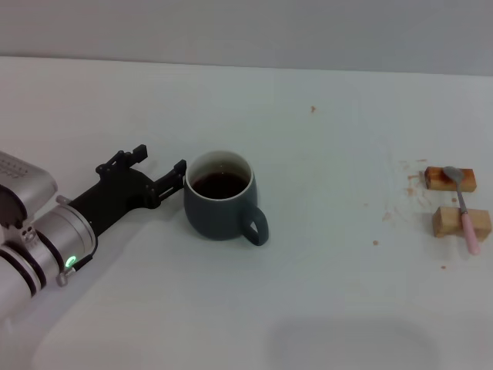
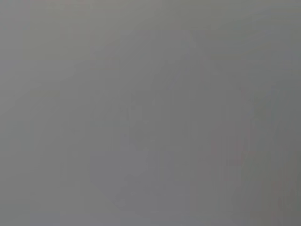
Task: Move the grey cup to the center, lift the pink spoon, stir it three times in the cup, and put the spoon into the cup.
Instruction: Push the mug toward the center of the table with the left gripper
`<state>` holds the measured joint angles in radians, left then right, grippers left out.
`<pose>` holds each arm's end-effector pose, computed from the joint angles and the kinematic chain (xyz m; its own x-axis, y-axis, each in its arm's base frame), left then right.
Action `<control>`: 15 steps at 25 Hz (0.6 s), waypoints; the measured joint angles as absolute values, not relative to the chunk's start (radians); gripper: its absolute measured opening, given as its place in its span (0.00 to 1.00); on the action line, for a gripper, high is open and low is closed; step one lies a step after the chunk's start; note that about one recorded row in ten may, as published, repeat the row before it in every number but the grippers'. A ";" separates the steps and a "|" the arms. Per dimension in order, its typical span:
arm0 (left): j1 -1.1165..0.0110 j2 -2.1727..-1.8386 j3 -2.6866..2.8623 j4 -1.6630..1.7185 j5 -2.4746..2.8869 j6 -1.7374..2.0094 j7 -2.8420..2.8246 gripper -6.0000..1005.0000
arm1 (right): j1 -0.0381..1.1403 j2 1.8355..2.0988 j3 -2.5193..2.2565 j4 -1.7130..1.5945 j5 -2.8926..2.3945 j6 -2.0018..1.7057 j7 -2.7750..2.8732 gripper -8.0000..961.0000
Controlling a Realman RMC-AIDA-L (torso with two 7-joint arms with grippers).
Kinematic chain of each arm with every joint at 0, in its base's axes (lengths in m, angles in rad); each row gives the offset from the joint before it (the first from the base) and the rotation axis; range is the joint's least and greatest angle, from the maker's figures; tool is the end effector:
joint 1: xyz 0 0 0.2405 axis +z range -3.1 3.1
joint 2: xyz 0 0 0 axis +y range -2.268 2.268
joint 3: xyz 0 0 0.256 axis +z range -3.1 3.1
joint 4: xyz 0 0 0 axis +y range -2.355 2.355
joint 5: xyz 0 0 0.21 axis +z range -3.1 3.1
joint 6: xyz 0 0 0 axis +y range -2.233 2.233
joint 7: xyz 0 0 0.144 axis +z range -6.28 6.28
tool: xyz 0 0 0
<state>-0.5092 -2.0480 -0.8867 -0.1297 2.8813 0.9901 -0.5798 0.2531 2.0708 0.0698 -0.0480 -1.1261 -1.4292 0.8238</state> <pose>-0.3128 0.3326 -0.0662 0.6987 0.2645 0.6647 0.6842 -0.5186 -0.5129 0.4172 0.2353 0.0801 0.2275 0.3432 -0.9113 -0.9669 0.1908 -0.1695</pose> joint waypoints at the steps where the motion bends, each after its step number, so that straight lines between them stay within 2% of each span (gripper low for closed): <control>1: -0.508 -2.048 -0.877 -0.132 2.881 0.993 -0.580 0.83 | 0.253 2.071 0.070 -0.048 -1.126 -1.424 0.824 0.85; 15: -0.511 -2.054 -0.841 -0.142 2.881 0.993 -0.584 0.83 | 0.249 2.071 0.069 -0.049 -1.126 -1.405 0.824 0.85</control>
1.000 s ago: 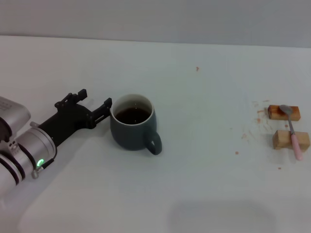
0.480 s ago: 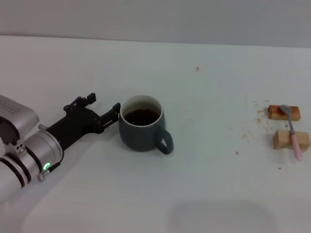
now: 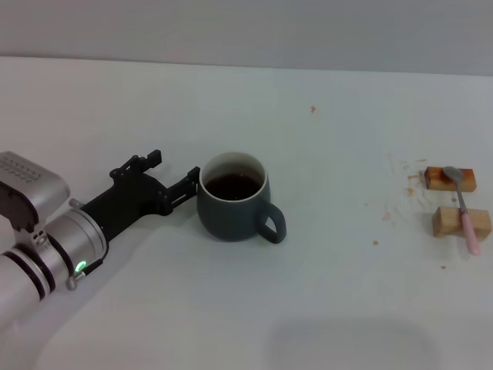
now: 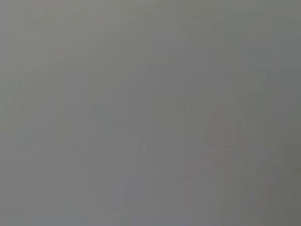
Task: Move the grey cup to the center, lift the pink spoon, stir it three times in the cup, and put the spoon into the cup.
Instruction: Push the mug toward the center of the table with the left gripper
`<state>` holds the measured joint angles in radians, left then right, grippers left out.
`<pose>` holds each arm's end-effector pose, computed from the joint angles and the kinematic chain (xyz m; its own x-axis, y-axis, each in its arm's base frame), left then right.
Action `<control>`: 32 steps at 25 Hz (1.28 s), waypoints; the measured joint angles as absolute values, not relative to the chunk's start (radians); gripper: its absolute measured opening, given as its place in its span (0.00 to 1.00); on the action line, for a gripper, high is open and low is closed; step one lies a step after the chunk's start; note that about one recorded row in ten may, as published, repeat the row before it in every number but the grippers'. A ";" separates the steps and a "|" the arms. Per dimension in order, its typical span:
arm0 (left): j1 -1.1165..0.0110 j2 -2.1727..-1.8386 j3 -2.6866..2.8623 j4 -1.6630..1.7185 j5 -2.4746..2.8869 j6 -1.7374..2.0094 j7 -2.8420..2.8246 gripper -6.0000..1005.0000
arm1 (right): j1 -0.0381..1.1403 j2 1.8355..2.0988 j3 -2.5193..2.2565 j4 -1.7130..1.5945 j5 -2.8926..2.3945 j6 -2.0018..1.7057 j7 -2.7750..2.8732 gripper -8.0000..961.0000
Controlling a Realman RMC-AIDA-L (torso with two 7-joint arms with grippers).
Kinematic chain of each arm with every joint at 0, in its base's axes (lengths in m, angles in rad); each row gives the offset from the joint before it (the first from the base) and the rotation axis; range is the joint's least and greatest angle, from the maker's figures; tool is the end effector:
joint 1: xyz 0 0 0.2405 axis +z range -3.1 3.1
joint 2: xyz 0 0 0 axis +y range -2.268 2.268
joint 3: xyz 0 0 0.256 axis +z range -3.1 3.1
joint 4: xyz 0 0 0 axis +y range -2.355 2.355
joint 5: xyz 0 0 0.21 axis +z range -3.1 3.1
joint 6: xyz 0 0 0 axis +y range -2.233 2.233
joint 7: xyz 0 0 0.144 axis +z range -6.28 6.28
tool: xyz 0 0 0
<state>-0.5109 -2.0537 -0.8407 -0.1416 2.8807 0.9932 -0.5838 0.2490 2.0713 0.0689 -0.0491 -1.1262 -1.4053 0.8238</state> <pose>-0.3060 0.3287 -0.0751 0.7075 0.2682 0.6539 0.6671 -0.5587 -0.4927 0.4211 0.2339 0.0783 0.2274 0.3267 -0.9173 -0.9638 0.2104 -0.1640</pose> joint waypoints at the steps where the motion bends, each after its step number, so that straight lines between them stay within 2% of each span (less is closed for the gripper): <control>1: -0.511 -2.054 -0.841 -0.142 2.881 0.993 -0.584 0.83 | 0.248 2.072 0.069 -0.049 -1.126 -1.405 0.824 0.85; 32: -0.517 -2.058 -0.748 -0.194 2.881 0.999 -0.593 0.83 | 0.189 2.074 0.070 -0.061 -1.126 -1.364 0.804 0.85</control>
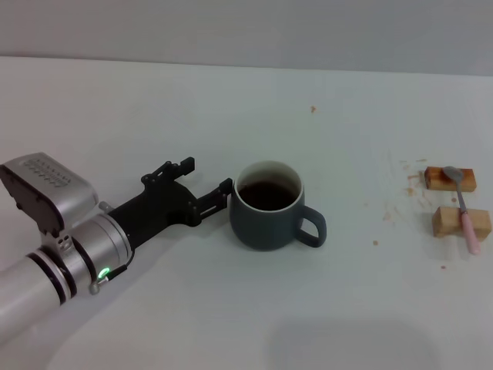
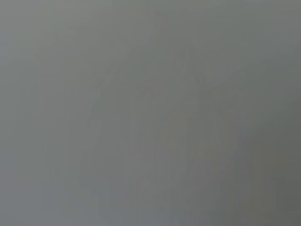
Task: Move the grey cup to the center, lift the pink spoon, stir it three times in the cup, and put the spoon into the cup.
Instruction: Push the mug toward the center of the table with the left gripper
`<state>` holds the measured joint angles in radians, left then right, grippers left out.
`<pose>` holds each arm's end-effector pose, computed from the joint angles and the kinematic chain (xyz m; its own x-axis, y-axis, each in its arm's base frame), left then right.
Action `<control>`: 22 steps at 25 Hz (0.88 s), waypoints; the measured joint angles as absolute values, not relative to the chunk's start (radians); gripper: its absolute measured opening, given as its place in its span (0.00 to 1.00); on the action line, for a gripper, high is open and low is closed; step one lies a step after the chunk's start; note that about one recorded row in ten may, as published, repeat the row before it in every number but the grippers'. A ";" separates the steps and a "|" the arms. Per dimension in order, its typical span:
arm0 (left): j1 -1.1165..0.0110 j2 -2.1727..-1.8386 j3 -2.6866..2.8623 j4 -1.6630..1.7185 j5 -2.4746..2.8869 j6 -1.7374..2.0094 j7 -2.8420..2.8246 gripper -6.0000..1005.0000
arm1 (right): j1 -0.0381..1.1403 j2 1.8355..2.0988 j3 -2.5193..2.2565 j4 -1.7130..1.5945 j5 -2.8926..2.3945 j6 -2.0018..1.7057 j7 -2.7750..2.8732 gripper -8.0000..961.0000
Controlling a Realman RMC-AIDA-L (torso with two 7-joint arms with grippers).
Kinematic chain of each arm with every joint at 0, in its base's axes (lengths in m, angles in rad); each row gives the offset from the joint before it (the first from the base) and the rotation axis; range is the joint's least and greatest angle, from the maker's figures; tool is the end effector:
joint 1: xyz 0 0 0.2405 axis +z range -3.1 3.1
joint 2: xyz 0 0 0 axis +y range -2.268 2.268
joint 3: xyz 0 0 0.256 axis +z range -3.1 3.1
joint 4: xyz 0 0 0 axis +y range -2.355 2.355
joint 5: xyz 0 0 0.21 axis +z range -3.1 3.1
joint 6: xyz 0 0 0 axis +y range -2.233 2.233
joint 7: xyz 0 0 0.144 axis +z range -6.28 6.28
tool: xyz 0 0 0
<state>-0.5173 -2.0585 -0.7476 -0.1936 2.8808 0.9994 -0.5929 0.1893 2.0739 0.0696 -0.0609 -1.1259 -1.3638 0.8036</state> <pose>-0.2854 0.3219 -0.0928 0.7196 0.2607 0.6436 0.6246 -0.6481 -0.4357 0.4397 0.2081 0.0769 0.2681 0.2826 -0.9210 -0.9361 0.3025 -0.1796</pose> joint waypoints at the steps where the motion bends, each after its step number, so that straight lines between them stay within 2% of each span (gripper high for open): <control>1: -0.520 -2.059 -0.746 -0.194 2.881 0.999 -0.595 0.83 | 0.188 2.074 0.071 -0.061 -1.126 -1.363 0.801 0.85; 22: -0.532 -2.051 -0.705 -0.184 2.881 1.022 -0.631 0.83 | 0.198 2.074 0.077 -0.069 -1.126 -1.339 0.799 0.85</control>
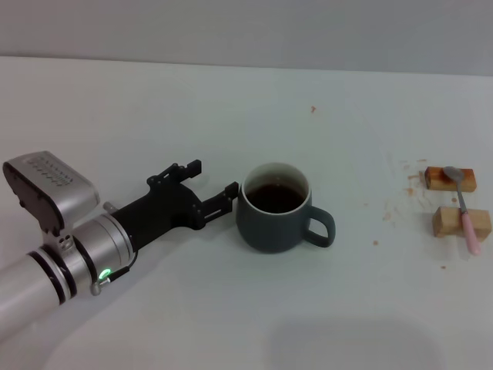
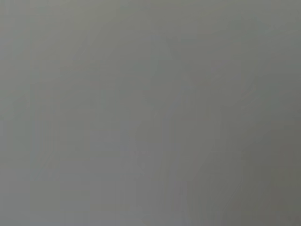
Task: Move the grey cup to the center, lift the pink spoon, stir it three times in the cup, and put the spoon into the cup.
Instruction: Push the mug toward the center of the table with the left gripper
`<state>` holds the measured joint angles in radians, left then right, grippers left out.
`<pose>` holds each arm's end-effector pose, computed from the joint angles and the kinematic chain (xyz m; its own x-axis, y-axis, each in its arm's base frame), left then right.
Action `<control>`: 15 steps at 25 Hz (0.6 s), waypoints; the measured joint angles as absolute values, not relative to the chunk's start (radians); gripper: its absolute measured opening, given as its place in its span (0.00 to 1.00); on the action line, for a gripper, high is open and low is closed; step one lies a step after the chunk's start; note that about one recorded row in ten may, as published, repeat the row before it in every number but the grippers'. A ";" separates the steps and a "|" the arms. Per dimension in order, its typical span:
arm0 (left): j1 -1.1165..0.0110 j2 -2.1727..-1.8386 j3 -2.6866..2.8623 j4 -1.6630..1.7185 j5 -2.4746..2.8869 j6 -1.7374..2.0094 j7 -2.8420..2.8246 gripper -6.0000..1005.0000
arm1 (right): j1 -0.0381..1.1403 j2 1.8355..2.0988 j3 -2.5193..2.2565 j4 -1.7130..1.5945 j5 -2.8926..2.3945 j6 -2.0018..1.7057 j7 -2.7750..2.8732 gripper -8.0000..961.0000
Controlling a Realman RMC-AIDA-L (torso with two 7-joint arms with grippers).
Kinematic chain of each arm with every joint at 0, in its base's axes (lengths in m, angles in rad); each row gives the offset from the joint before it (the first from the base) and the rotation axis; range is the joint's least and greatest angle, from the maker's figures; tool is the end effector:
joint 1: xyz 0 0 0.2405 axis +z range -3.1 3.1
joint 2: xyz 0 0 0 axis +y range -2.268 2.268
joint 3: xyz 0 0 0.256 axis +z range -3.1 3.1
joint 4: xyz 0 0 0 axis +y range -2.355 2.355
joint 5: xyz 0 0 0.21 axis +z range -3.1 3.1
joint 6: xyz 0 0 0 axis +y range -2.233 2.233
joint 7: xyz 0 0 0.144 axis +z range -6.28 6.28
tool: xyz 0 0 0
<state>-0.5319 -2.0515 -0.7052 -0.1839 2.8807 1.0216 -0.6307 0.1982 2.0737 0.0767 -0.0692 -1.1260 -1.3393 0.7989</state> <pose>-0.2825 0.3212 -0.0933 0.7189 0.2704 0.6403 0.6151 -0.6765 -0.4050 0.4418 0.2114 0.0780 0.2737 0.2738 -0.9220 -0.9309 0.3165 -0.1824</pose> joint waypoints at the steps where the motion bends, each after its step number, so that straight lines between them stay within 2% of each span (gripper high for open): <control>1: -0.532 -2.052 -0.704 -0.185 2.881 1.022 -0.631 0.83 | 0.199 2.073 0.077 -0.069 -1.126 -1.337 0.798 0.85; 13: -0.529 -2.053 -0.662 -0.191 2.881 1.031 -0.651 0.83 | 0.191 2.072 0.076 -0.077 -1.126 -1.327 0.796 0.85; 15: -0.522 -2.036 -0.674 -0.176 2.878 1.074 -0.659 0.83 | 0.190 2.072 0.073 -0.082 -1.126 -1.327 0.796 0.85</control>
<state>-0.5215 -2.0362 -0.6745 -0.1756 2.8779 1.0743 -0.6588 0.1898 2.0725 0.0735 -0.0820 -1.1261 -1.3267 0.7961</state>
